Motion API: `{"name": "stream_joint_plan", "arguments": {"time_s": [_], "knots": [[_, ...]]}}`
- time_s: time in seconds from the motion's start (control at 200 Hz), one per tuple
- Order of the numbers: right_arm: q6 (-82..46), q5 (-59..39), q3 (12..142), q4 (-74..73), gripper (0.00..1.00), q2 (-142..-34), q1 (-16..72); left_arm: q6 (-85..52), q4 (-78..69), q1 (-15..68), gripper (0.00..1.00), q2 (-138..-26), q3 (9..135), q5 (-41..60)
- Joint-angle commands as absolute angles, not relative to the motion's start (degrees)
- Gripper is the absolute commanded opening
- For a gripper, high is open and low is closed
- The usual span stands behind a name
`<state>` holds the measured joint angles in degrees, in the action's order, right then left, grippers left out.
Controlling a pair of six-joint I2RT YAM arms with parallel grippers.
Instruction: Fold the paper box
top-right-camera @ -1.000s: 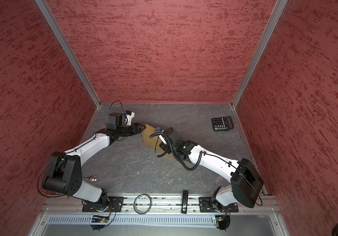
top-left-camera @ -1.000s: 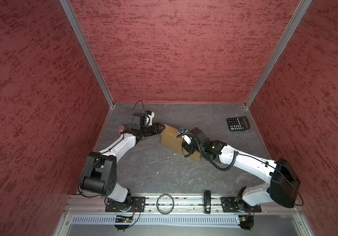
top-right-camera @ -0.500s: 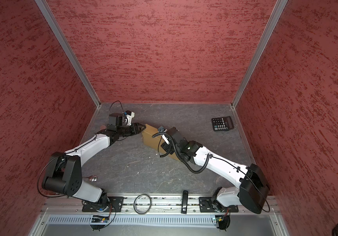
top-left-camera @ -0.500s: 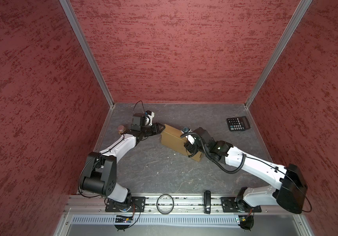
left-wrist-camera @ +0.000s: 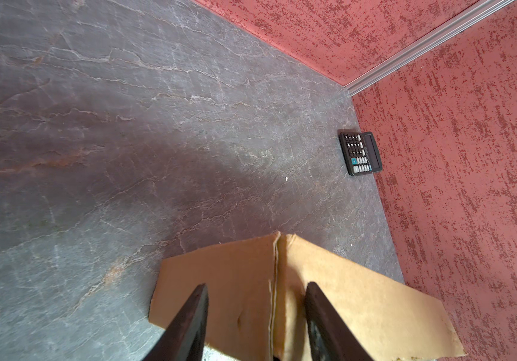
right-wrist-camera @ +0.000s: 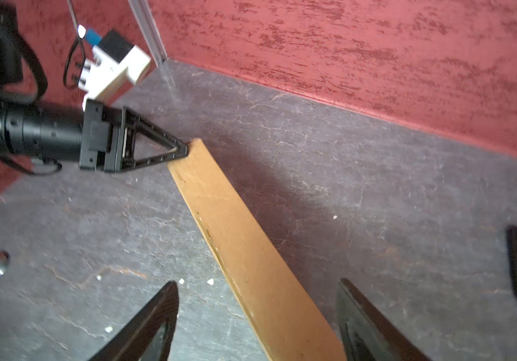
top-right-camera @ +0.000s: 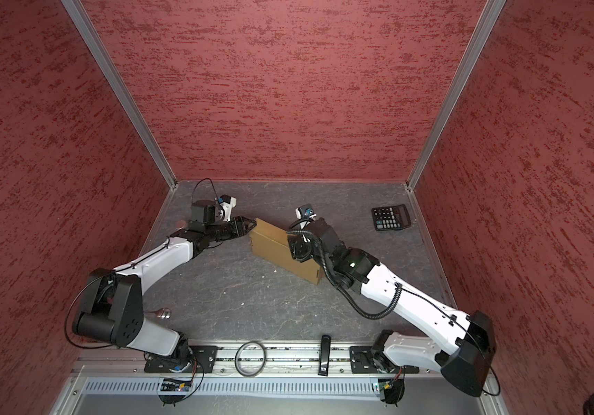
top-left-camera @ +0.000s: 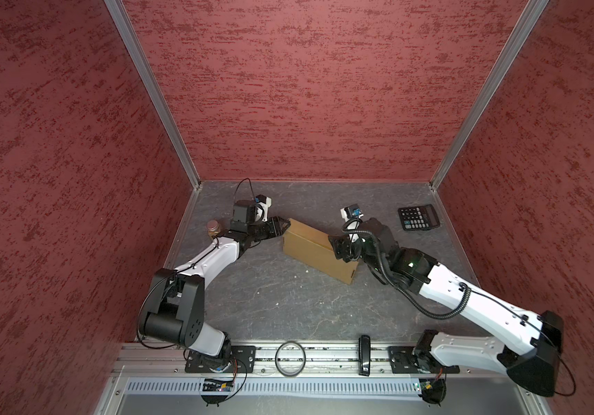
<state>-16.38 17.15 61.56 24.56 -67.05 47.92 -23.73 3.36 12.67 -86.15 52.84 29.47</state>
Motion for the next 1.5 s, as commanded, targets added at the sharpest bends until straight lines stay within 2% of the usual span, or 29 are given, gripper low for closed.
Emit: {"name": "stream_joint_plan", "arguments": {"time_s": [0.0, 0.09, 0.23, 0.291, 0.341, 0.466, 0.636, 0.837, 1.498], "knots": [[-31.9, 20.9, 61.0, 28.3, 0.78, -63.8, 47.0, -22.5, 9.1, 13.1, 0.51, -86.8, 50.4, 26.1], [-38.5, 20.6, 58.5, 28.2, 0.73, -61.1, 46.4, -22.3, 9.3, 13.1, 0.51, -86.6, 50.1, 26.0], [-45.1, 18.6, 52.8, 23.7, 0.50, -56.5, 45.2, -22.0, 9.5, 13.1, 0.51, -86.2, 49.9, 26.0], [-47.9, 17.7, 50.9, 23.0, 0.45, -54.9, 44.5, -21.9, 9.8, 13.1, 0.51, -86.1, 49.8, 25.8], [-49.8, 17.6, 49.8, 23.7, 0.45, -53.7, 44.1, -21.9, 9.7, 13.1, 0.51, -85.7, 49.7, 25.7], [-52.3, 17.0, 47.7, 26.7, 0.53, -52.1, 42.8, -21.5, 10.3, 13.1, 0.51, -85.6, 50.0, 25.6], [-54.1, 11.4, 43.3, 24.1, 0.55, -50.9, 40.2, -21.4, 10.5, 13.2, 0.51, -85.5, 49.8, 25.3], [-55.1, 4.3, 38.9, 19.2, 0.53, -51.7, 37.1, -21.4, 10.8, 13.5, 0.51, -85.9, 50.1, 25.0], [-55.2, -0.1, 33.4, 15.3, 0.45, -52.3, 35.1, -21.3, 11.5, 13.9, 0.51, -86.5, 50.2, 24.5]]}}
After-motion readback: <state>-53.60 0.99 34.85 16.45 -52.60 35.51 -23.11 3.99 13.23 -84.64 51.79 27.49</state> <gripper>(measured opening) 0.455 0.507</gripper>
